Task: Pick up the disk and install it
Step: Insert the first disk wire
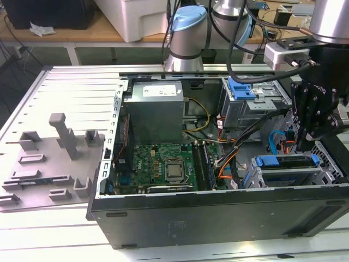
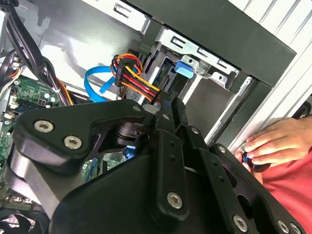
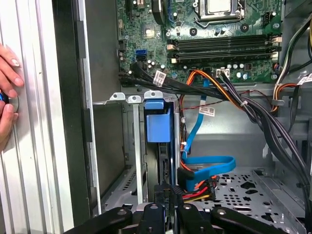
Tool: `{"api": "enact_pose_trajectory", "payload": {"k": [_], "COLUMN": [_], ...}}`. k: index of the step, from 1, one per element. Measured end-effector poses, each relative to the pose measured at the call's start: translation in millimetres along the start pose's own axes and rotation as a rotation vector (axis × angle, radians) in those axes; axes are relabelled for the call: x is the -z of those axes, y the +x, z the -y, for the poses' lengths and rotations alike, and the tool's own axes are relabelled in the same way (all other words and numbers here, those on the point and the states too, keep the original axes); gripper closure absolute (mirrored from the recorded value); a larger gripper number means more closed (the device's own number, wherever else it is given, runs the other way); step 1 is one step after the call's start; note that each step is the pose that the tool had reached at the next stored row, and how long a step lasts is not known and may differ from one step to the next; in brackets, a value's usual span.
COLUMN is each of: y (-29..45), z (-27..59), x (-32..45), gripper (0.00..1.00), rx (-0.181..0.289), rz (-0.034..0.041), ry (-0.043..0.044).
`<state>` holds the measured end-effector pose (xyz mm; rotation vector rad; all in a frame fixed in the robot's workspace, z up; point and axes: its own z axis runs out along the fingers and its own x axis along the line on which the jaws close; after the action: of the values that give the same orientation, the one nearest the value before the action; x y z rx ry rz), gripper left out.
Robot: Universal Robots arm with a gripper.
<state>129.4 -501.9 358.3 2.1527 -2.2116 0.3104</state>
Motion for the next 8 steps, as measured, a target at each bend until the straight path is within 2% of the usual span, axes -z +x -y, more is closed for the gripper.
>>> {"api": "enact_pose_trajectory", "payload": {"k": [8], "y": [-0.6], "z": [-0.4], "x": [-3.6], "gripper": [0.83], "rx": [0.003], "rz": [0.0003], "ry": [0.0006]}}
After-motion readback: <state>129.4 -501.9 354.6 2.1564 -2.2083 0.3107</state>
